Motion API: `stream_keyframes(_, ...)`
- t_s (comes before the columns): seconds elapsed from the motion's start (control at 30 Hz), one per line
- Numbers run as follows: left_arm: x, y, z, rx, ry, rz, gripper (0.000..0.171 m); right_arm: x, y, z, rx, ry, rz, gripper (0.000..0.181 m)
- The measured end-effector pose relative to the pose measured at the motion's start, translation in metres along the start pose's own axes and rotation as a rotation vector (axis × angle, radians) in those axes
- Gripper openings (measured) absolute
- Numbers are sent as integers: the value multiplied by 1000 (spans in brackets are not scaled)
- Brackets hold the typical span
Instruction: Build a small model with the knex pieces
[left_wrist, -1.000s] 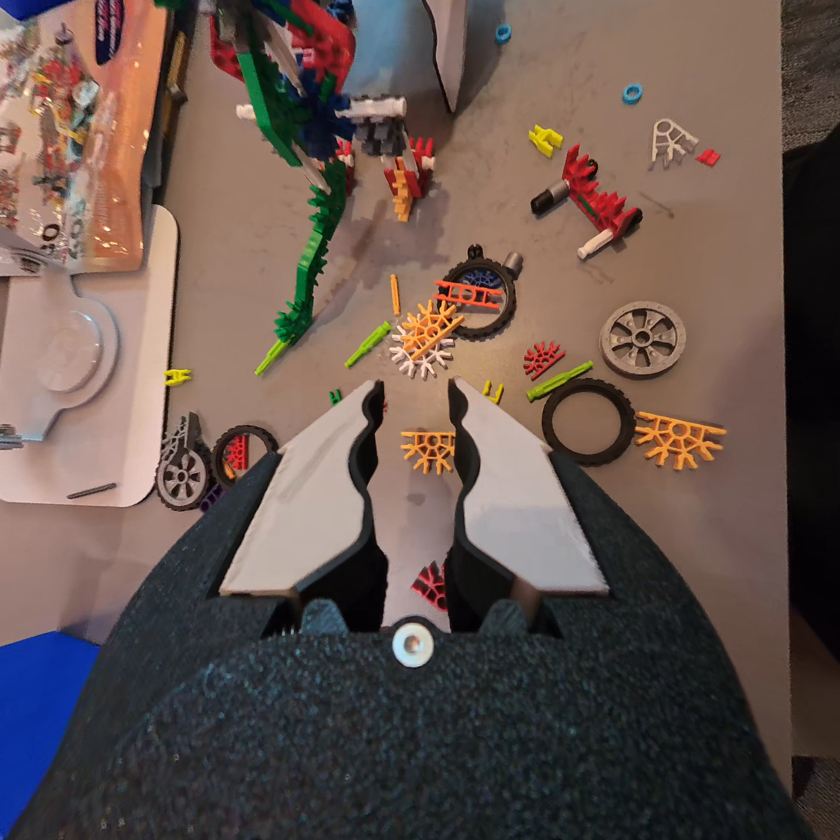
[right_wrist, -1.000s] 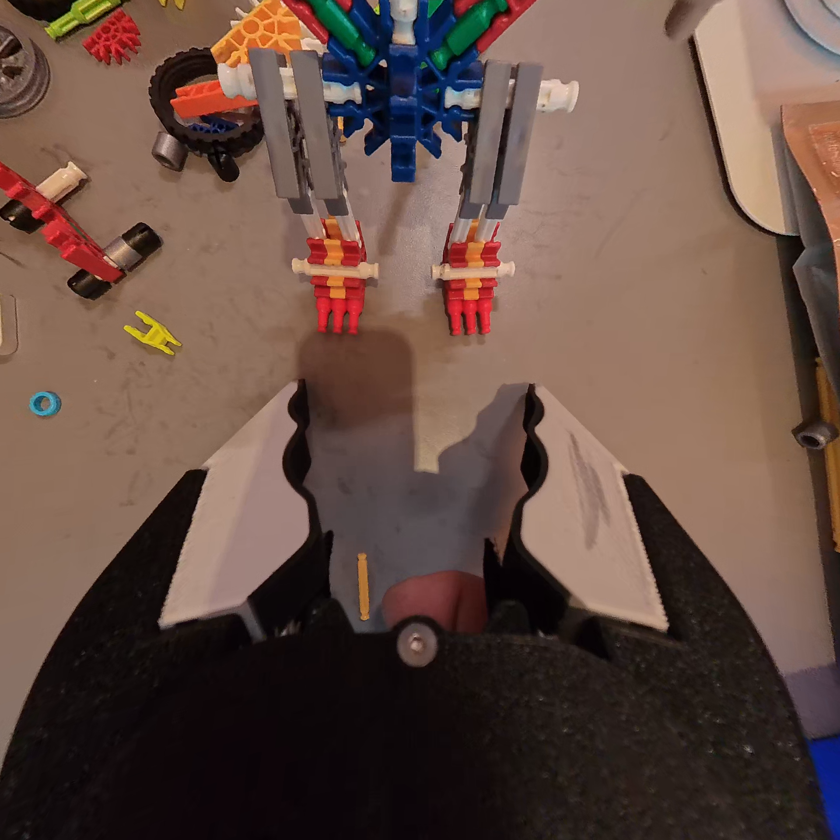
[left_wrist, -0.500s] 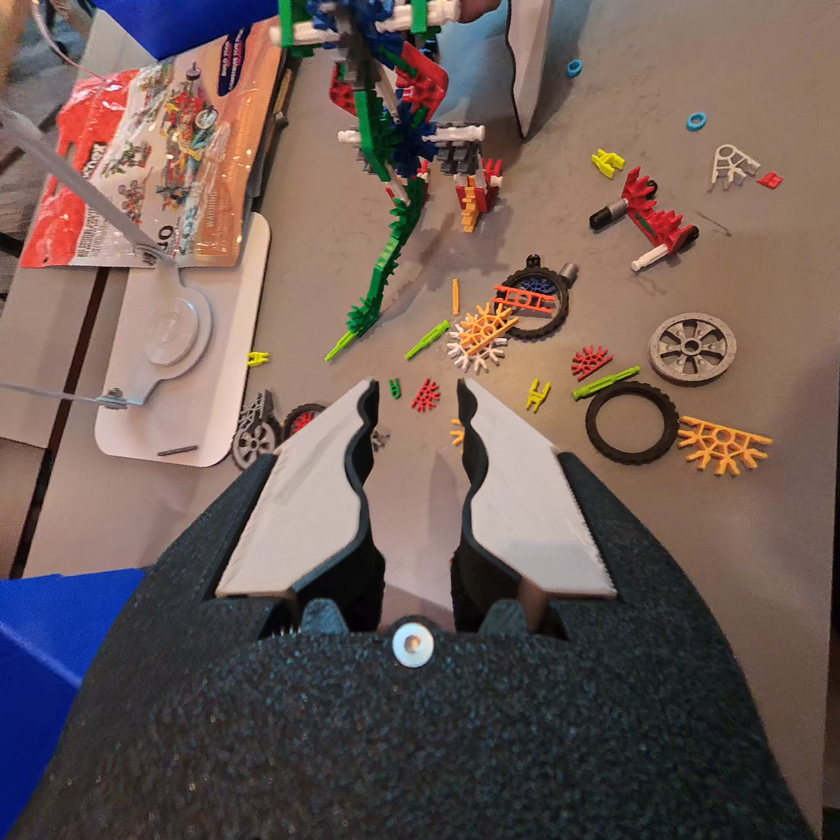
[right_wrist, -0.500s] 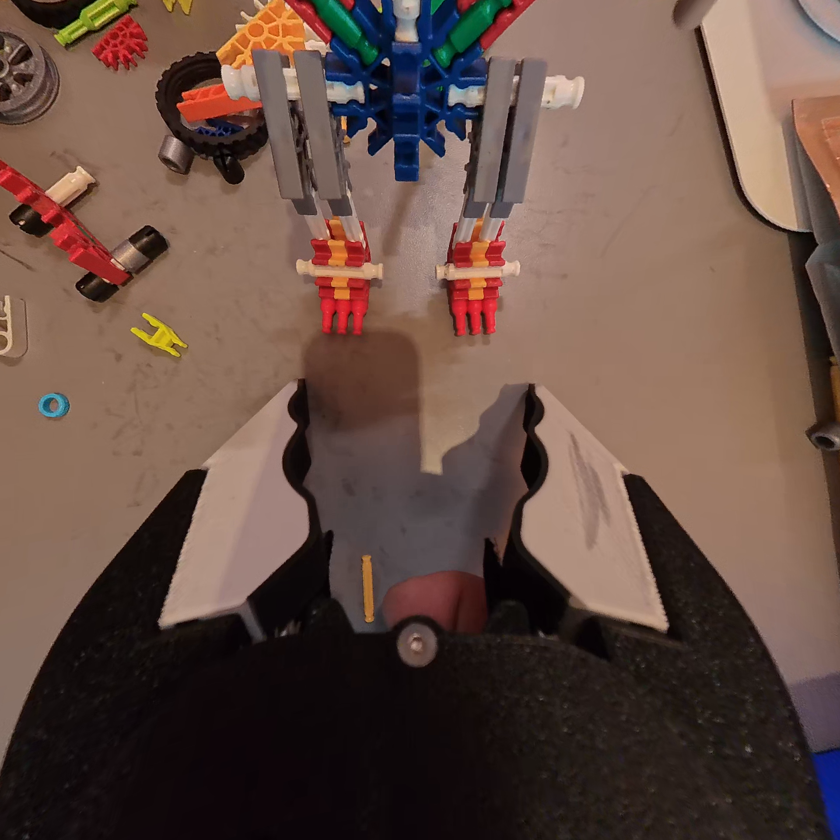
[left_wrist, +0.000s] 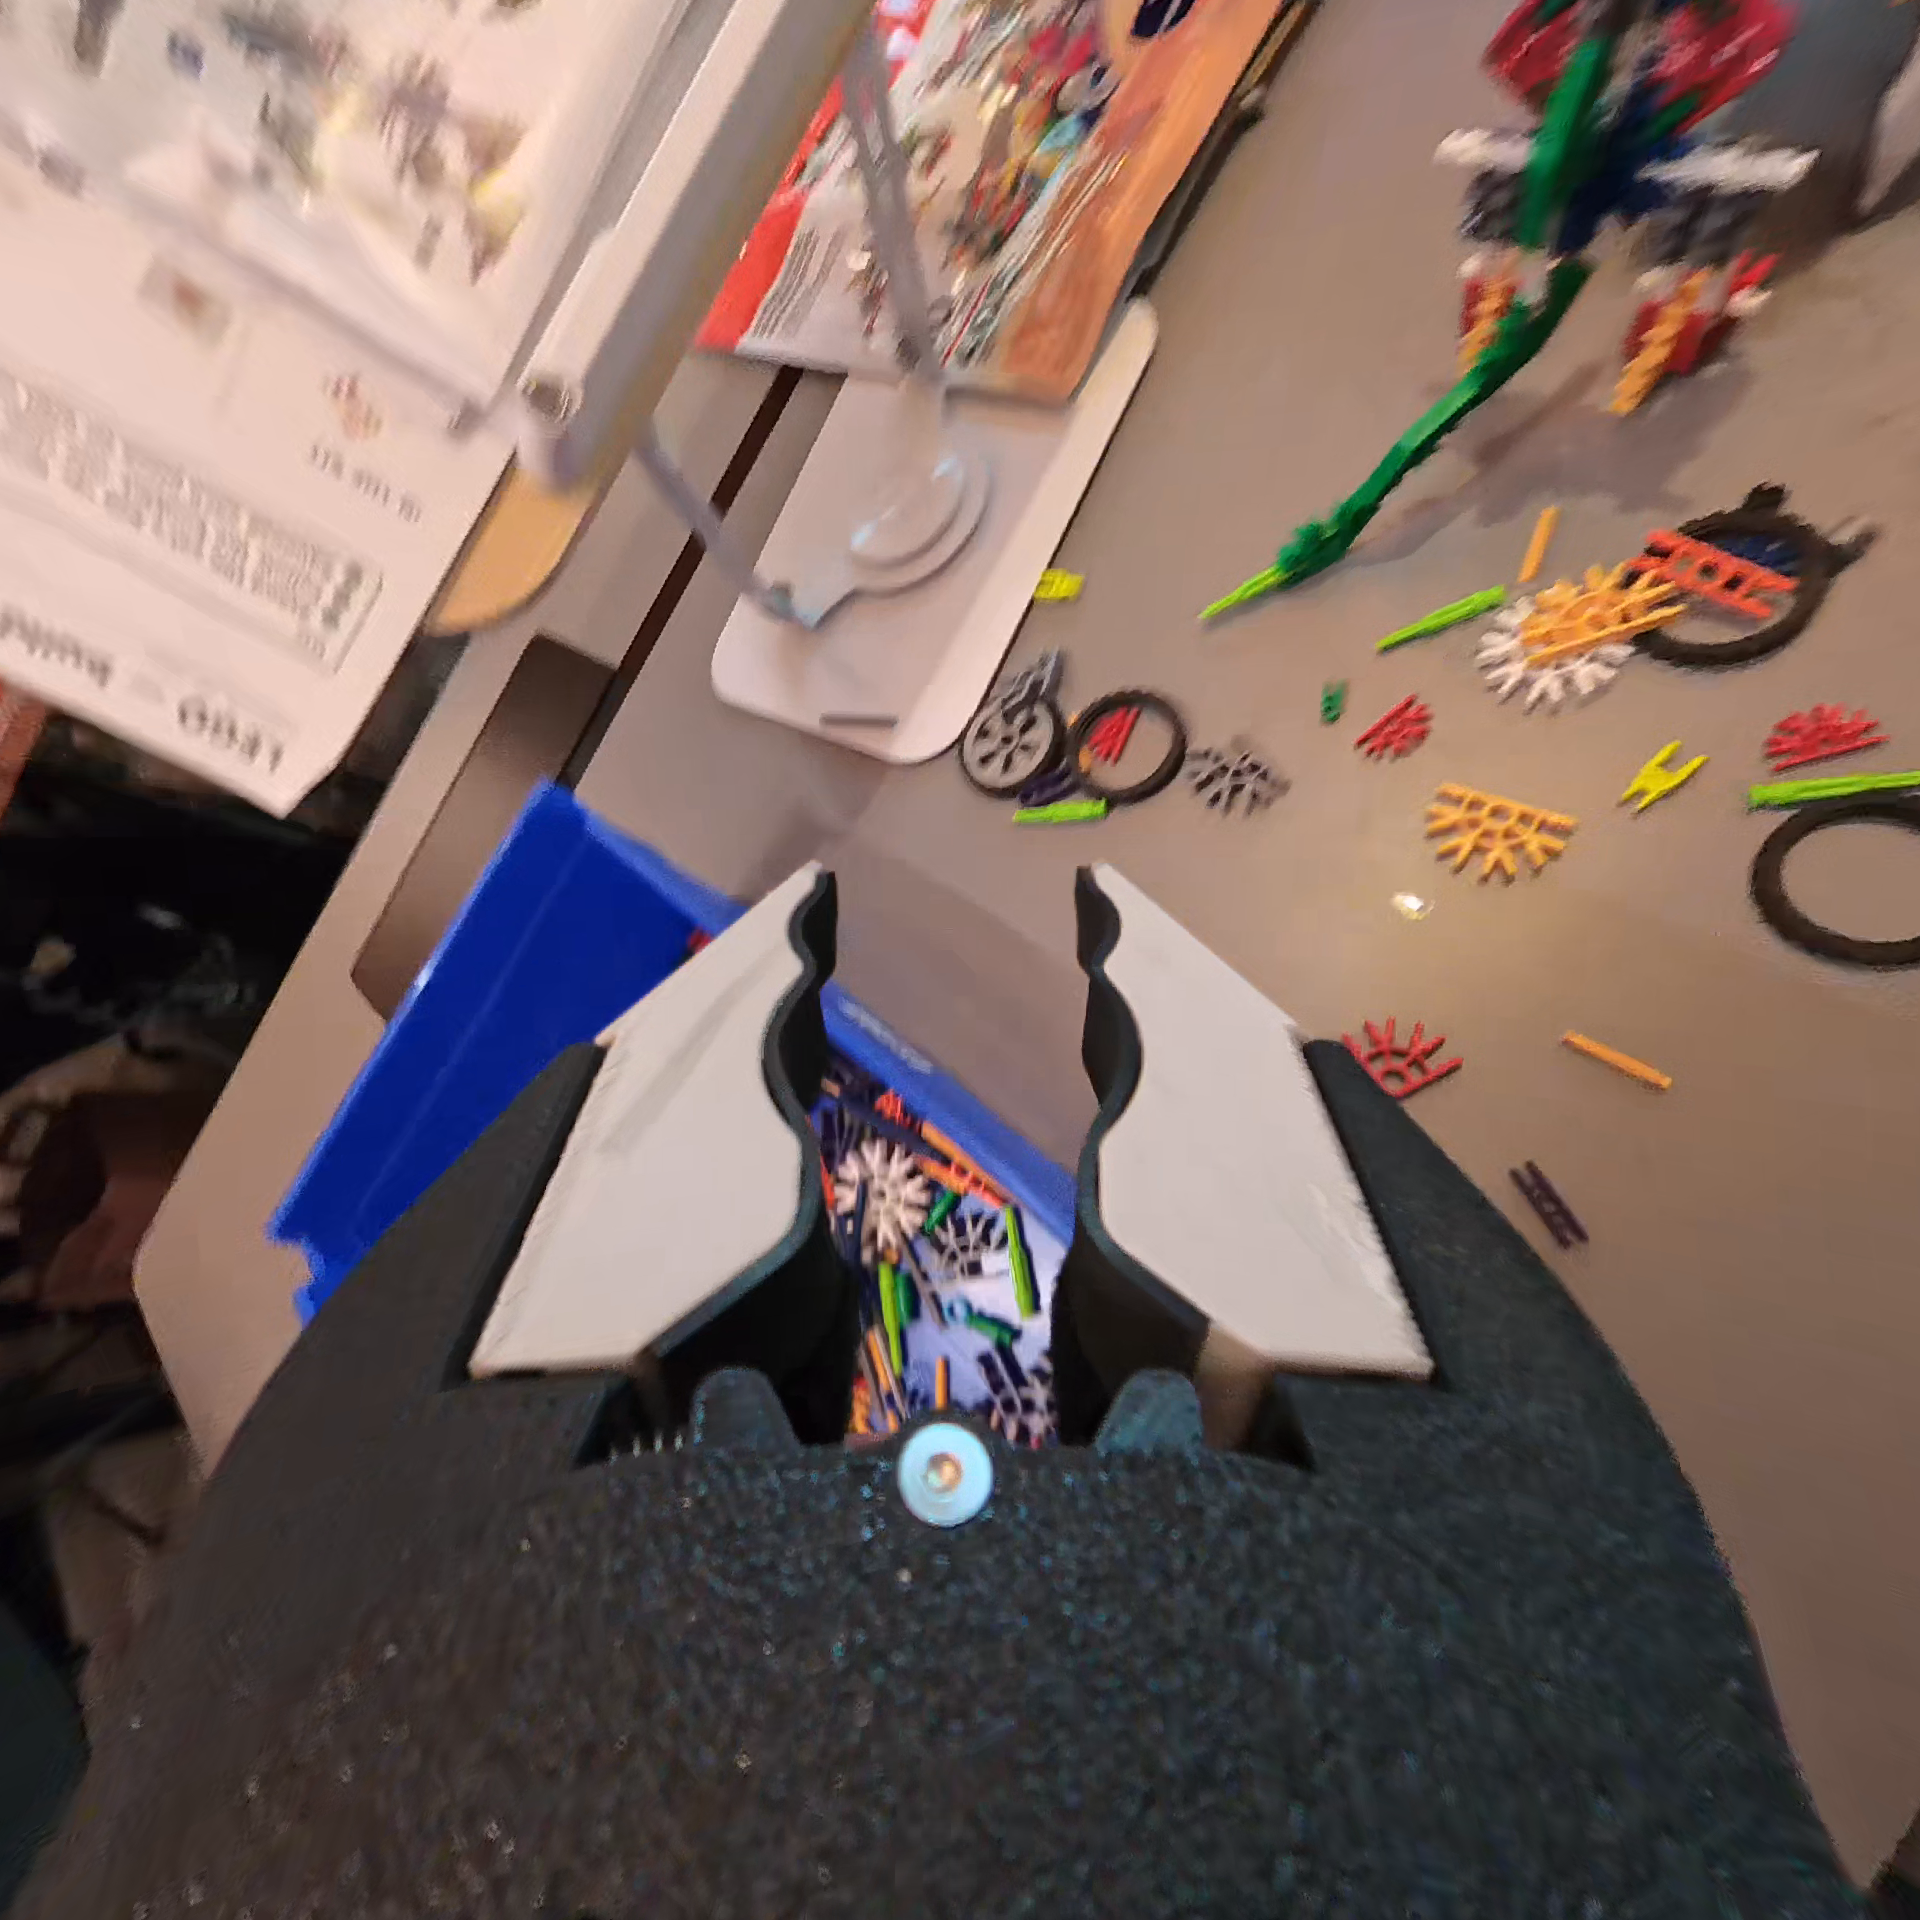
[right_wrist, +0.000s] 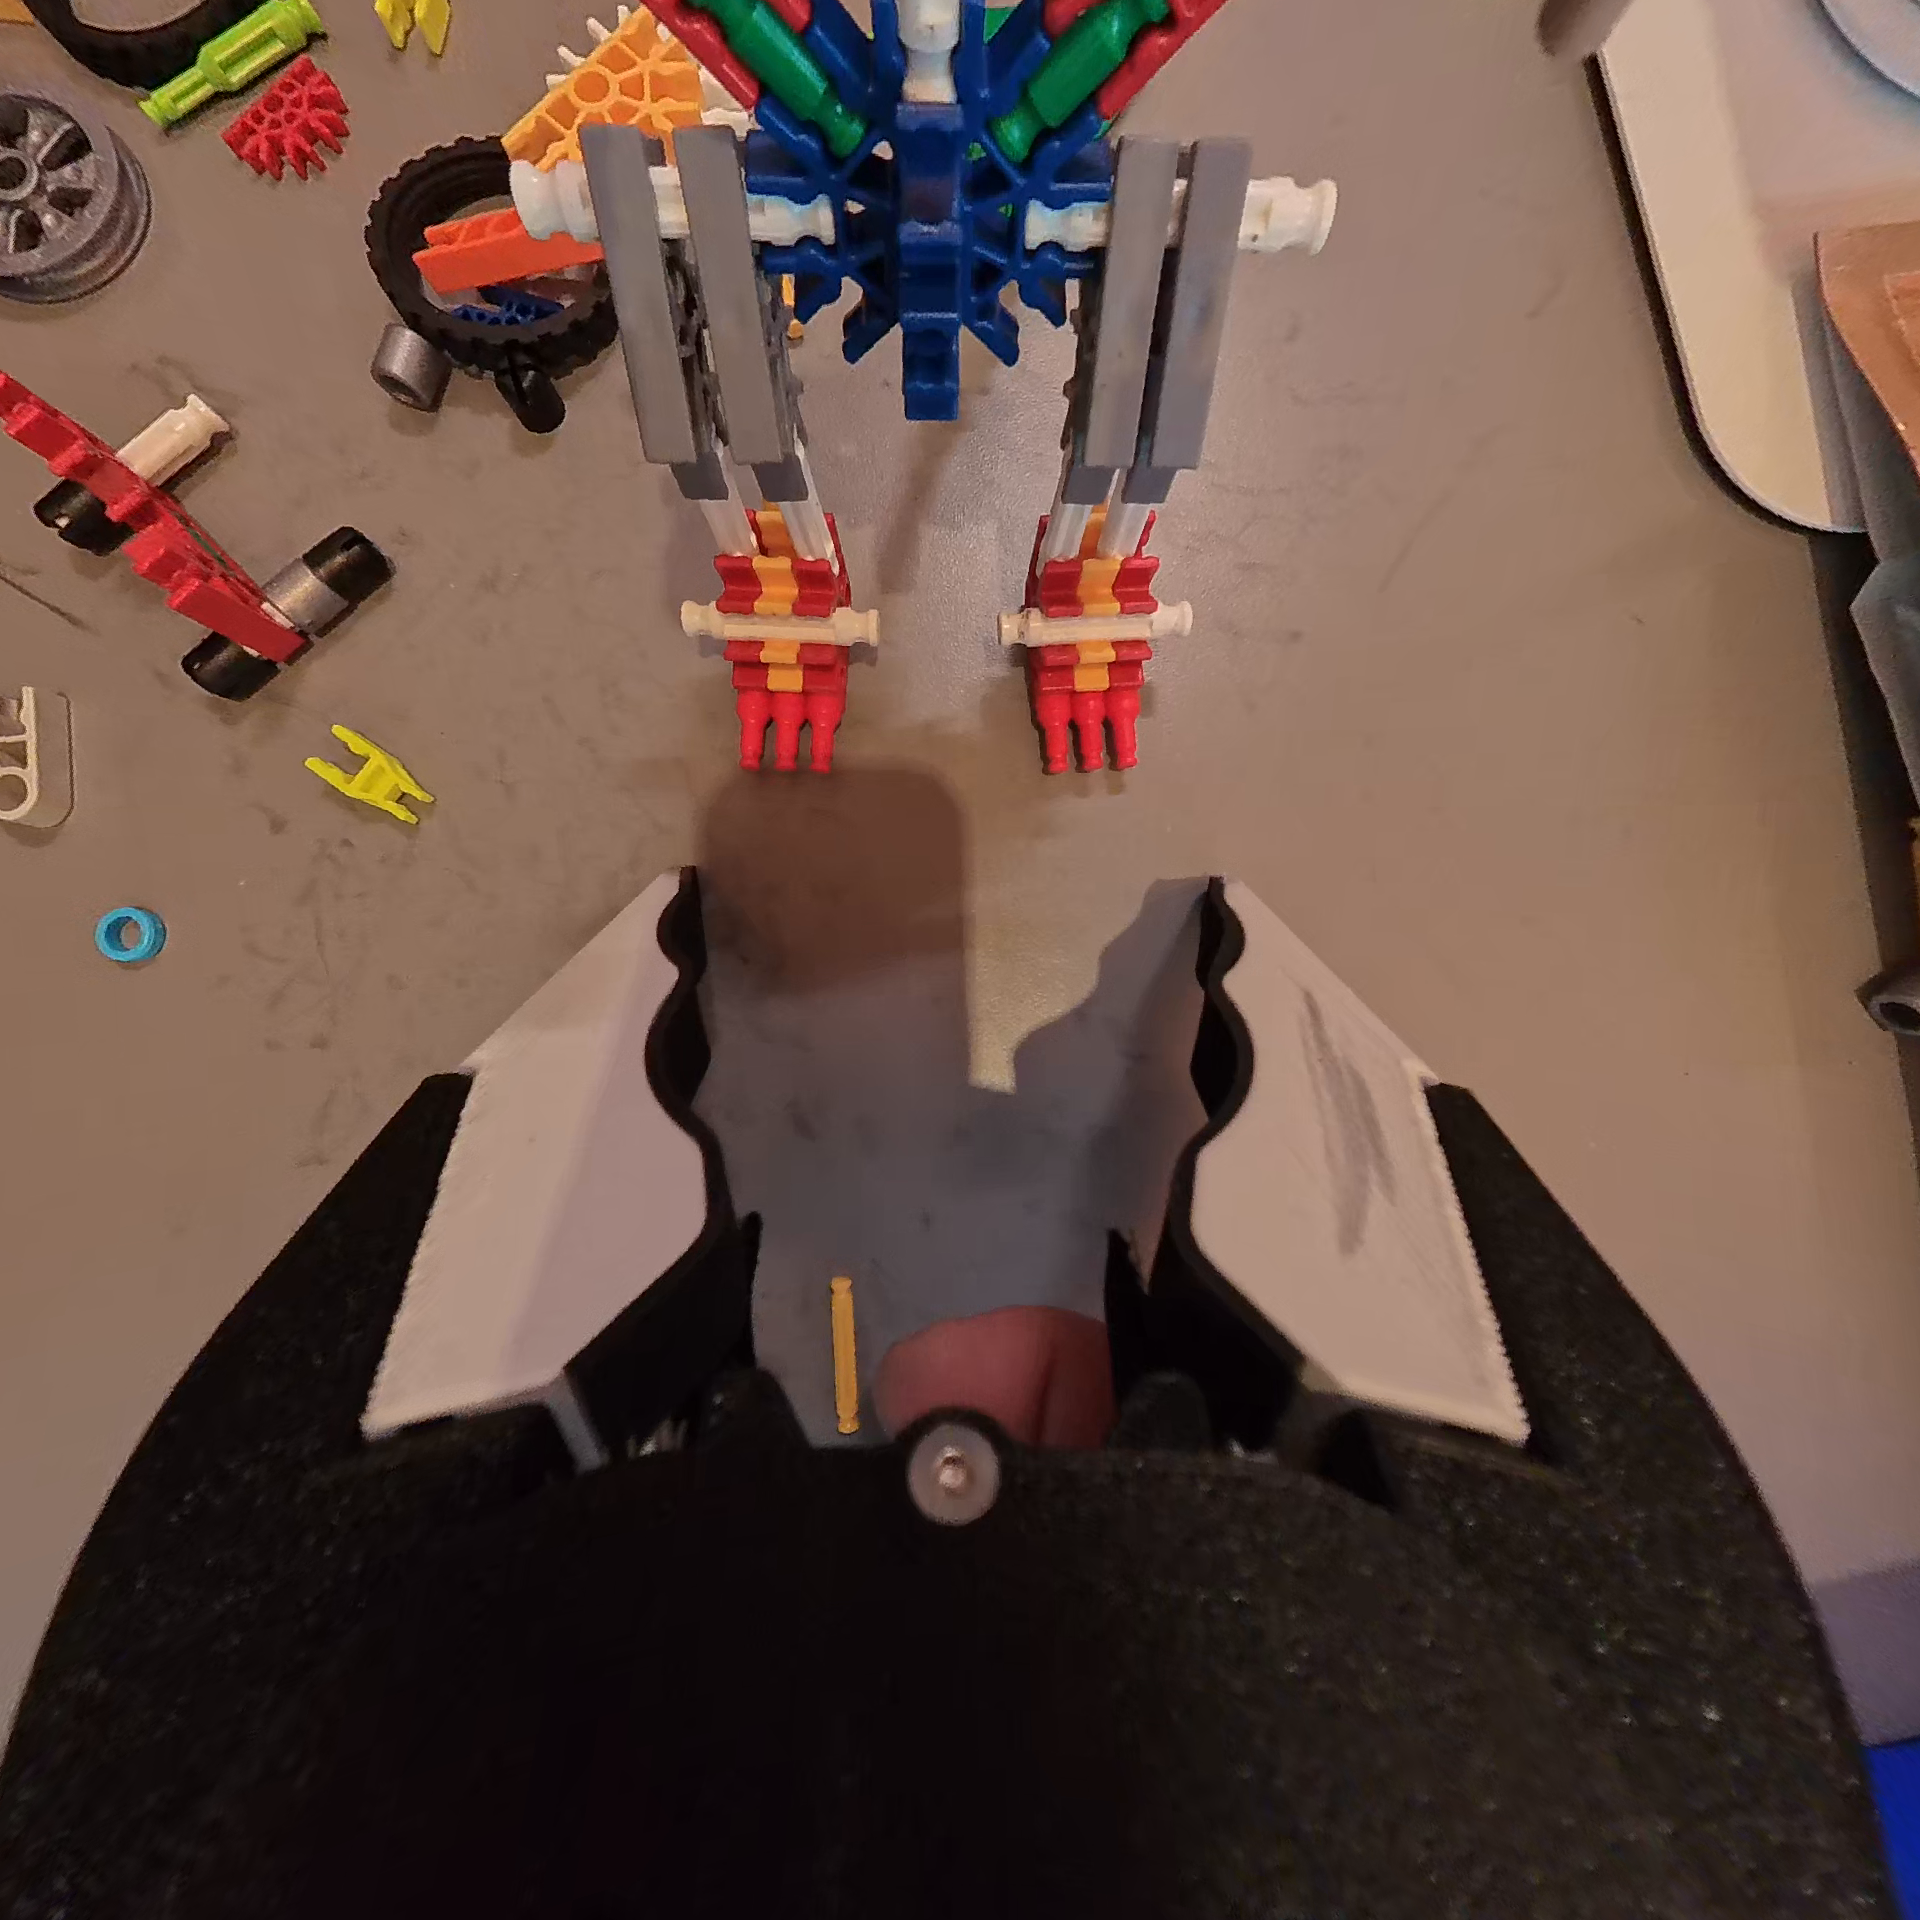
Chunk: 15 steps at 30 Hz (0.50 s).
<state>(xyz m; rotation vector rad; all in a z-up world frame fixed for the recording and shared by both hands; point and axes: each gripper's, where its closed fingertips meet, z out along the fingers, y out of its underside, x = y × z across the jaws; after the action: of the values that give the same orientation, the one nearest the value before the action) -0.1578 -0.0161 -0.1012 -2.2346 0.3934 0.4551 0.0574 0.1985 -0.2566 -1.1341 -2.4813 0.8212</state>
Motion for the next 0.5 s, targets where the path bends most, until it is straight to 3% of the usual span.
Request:
stream_keyframes(0.2, -4, 56, -3, -132, 12, -168, 60, 0, 0, 0, 3, 1, 2, 95)
stream_keyframes(0.5, 22, 91, -19, -162, 137, -223, 55, 1, -1, 0, 12, 0, 5, 94)
